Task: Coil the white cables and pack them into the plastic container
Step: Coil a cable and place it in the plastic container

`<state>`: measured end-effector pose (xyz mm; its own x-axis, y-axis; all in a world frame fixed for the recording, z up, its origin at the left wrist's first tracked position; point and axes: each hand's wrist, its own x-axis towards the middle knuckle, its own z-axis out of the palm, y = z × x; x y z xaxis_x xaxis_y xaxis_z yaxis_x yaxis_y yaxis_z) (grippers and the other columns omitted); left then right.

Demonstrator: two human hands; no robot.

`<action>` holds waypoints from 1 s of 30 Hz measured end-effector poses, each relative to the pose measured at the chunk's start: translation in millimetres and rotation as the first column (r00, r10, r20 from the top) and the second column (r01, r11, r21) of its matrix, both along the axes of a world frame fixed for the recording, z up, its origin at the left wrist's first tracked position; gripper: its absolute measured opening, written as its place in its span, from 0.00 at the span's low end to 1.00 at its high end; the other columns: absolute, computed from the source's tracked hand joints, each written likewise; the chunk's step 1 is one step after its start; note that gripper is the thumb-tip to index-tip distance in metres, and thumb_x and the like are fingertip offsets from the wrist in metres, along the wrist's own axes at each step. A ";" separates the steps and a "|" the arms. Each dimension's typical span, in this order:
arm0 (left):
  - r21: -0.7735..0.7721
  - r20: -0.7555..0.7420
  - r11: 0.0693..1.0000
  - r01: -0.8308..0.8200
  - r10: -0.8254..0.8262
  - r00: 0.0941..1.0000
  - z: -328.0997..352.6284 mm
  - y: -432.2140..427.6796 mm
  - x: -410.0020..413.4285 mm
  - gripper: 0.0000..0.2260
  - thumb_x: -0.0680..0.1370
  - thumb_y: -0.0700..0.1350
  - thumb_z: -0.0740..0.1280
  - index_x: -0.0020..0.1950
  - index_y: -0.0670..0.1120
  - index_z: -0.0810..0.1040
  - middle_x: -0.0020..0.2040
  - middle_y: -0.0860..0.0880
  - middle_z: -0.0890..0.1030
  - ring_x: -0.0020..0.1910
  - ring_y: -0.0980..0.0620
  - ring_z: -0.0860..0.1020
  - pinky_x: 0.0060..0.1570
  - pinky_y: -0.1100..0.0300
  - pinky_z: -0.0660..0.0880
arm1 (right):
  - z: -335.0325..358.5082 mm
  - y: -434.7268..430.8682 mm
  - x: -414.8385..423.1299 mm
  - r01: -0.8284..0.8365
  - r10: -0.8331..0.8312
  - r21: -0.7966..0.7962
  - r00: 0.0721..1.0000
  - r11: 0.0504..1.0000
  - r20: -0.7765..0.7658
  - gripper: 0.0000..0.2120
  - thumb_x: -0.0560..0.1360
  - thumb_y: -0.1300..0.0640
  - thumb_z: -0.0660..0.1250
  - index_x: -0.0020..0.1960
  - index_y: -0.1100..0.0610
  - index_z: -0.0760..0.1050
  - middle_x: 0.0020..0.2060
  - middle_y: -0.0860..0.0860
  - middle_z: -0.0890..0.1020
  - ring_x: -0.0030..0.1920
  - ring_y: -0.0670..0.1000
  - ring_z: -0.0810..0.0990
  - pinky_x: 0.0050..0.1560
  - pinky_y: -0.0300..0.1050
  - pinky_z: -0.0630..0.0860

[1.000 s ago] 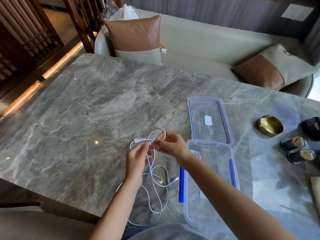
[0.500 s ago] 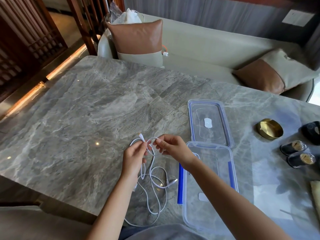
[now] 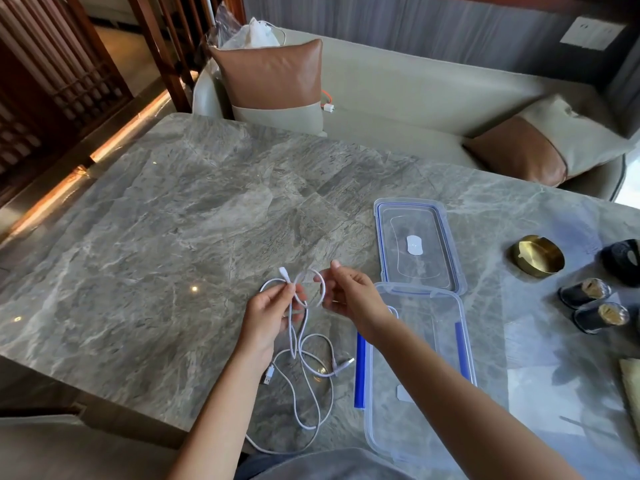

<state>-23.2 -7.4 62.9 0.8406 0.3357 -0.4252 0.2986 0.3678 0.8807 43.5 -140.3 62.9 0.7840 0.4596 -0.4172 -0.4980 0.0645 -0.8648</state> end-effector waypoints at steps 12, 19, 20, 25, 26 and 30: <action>0.172 0.195 0.921 -0.349 0.316 0.929 -10.5 -10.2 8.5 0.07 0.76 0.43 0.67 0.39 0.48 0.83 0.37 0.54 0.85 0.43 0.60 0.81 0.45 0.73 0.73 | -12.0 18.8 -30.5 -0.290 0.273 0.018 0.873 0.957 -0.404 0.25 0.78 0.37 0.53 0.47 0.52 0.82 0.42 0.48 0.86 0.43 0.45 0.83 0.46 0.42 0.78; 0.310 0.263 0.861 -0.404 0.330 0.907 -13.8 -6.2 1.9 0.07 0.75 0.42 0.67 0.39 0.42 0.80 0.36 0.48 0.83 0.35 0.62 0.78 0.40 0.65 0.75 | -4.3 37.9 -28.9 0.439 -0.211 0.203 0.724 0.875 -0.657 0.05 0.76 0.55 0.65 0.45 0.56 0.78 0.33 0.49 0.84 0.41 0.46 0.80 0.42 0.38 0.80; 0.334 0.265 0.854 -0.399 0.322 0.909 -13.8 -5.2 0.8 0.07 0.76 0.42 0.67 0.38 0.43 0.80 0.35 0.48 0.82 0.35 0.60 0.77 0.41 0.61 0.76 | -3.8 38.3 -26.9 0.416 -0.240 0.189 0.778 0.890 -0.581 0.05 0.76 0.56 0.66 0.44 0.56 0.77 0.32 0.48 0.83 0.38 0.44 0.80 0.39 0.36 0.80; 0.443 0.264 0.826 -0.348 0.251 0.931 -11.9 5.3 -1.2 0.08 0.75 0.42 0.68 0.37 0.49 0.81 0.33 0.53 0.83 0.34 0.54 0.79 0.40 0.53 0.79 | 2.3 35.0 -20.3 0.265 -0.263 0.048 0.964 0.963 -0.044 0.07 0.76 0.59 0.65 0.43 0.52 0.81 0.32 0.47 0.81 0.33 0.42 0.79 0.37 0.33 0.76; 0.454 0.260 0.831 -0.323 0.223 0.939 -11.1 7.1 -1.0 0.08 0.75 0.42 0.68 0.37 0.47 0.81 0.32 0.53 0.83 0.33 0.54 0.80 0.39 0.56 0.79 | 3.7 33.9 -18.4 0.246 -0.247 0.019 0.967 0.969 0.059 0.08 0.76 0.61 0.65 0.44 0.52 0.81 0.33 0.48 0.80 0.32 0.41 0.78 0.36 0.33 0.74; 0.455 0.215 0.869 -0.194 0.105 0.971 -10.2 13.8 1.4 0.08 0.76 0.41 0.66 0.37 0.43 0.81 0.35 0.47 0.84 0.33 0.55 0.82 0.36 0.62 0.79 | 8.2 26.1 -8.4 0.172 -0.141 -0.092 0.951 0.981 0.275 0.09 0.76 0.65 0.64 0.49 0.56 0.81 0.38 0.56 0.80 0.31 0.43 0.74 0.34 0.34 0.71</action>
<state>-21.8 6.4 52.7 0.8101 0.5853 -0.0339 0.0959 -0.0753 0.9925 35.0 -114.2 71.1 0.9319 0.2836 -0.2260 -0.2405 0.0169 -0.9705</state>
